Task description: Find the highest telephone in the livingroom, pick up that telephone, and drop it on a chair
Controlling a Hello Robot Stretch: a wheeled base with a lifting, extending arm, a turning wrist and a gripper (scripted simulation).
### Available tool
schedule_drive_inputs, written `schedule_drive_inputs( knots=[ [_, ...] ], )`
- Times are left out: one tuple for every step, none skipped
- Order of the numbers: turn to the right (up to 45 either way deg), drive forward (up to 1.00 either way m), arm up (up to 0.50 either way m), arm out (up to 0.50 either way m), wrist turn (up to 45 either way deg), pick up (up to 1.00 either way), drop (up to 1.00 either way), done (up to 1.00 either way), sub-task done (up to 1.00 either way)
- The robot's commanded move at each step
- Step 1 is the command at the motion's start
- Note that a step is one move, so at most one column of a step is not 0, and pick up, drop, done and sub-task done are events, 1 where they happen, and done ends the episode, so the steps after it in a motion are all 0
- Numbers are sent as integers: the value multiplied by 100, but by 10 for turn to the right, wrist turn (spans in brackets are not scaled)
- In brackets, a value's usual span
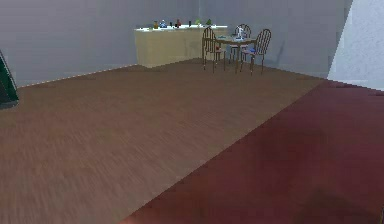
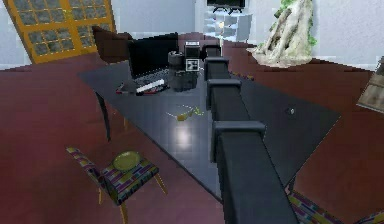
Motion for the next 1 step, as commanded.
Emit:
schedule_drive_inputs(
  knots=[
    [0,0,0,0,-450,0,0,0,0]
  ],
)
